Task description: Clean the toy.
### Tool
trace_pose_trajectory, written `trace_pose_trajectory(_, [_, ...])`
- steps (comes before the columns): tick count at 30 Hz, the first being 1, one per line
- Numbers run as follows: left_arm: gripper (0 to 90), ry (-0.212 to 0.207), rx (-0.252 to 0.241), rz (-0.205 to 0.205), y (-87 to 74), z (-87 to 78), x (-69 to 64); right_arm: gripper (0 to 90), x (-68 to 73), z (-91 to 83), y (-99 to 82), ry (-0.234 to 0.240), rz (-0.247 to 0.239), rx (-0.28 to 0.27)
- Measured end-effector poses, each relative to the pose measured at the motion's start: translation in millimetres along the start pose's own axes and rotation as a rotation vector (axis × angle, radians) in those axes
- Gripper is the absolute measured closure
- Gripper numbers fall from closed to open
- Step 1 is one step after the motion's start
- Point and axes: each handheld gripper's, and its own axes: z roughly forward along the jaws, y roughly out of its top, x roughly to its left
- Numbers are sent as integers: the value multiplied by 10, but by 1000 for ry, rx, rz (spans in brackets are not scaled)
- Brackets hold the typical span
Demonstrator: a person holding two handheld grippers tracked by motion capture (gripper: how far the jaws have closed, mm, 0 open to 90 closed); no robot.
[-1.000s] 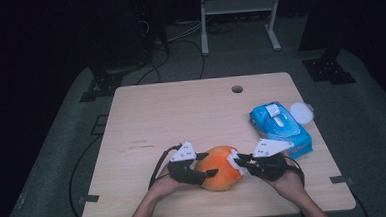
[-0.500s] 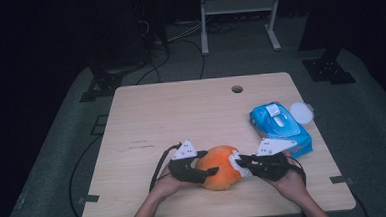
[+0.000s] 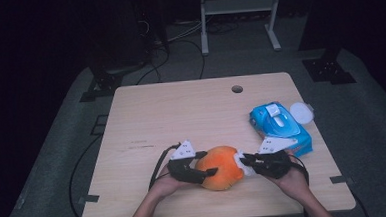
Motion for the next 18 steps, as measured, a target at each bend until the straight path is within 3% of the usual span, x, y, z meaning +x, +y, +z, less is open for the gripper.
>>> trace_pose_trajectory(4, [283, 19, 0, -45, -11, -3, 33, 799, 101, -15, 68, 95, -17, -30])
trace_pose_trajectory(6, [279, 17, 1, -57, -17, -8, 56, 799, 178, -10, 106, 116, -45, -33])
trace_pose_trajectory(9, [296, 2, 0, -34, -20, -17, 35, 798, 170, 6, 107, 98, -52, -31])
trace_pose_trajectory(15, [319, -33, 16, 60, 10, 19, -88, 796, -72, 60, 28, 19, 51, -16])
trace_pose_trajectory(18, [309, -29, 27, 74, 25, 21, -121, 796, -163, 92, -1, 16, 92, -17])
